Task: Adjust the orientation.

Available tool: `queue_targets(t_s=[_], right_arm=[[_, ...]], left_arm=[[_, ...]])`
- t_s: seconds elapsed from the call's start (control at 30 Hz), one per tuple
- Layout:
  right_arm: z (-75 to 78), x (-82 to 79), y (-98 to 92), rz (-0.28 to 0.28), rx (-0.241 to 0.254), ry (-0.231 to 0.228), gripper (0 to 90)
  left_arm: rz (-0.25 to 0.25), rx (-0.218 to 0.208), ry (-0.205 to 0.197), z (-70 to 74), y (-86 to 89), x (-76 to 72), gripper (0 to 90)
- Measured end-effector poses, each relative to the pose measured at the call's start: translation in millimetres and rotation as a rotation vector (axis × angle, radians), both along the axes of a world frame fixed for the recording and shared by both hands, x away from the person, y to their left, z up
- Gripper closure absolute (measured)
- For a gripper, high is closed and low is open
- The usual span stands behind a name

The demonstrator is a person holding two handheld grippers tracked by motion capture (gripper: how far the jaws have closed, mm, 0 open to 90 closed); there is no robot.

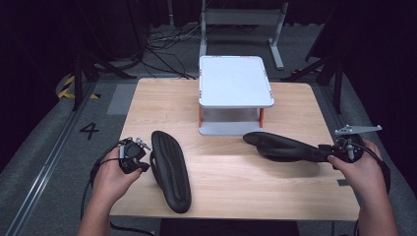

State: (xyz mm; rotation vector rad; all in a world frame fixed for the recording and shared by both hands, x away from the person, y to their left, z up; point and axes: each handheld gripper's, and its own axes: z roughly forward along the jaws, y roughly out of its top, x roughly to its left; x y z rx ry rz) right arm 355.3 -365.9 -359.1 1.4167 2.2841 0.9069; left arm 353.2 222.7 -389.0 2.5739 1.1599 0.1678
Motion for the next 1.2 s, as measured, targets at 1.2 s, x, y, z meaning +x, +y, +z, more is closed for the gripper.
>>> queue_targets(t_s=[1.2], right_arm=[[-6.7,-23.6,-19.6,-0.069,0.004,0.008,58.0]], left_arm=[[-0.196,-0.119,-0.106,41.2,-111.0,16.5,88.6]])
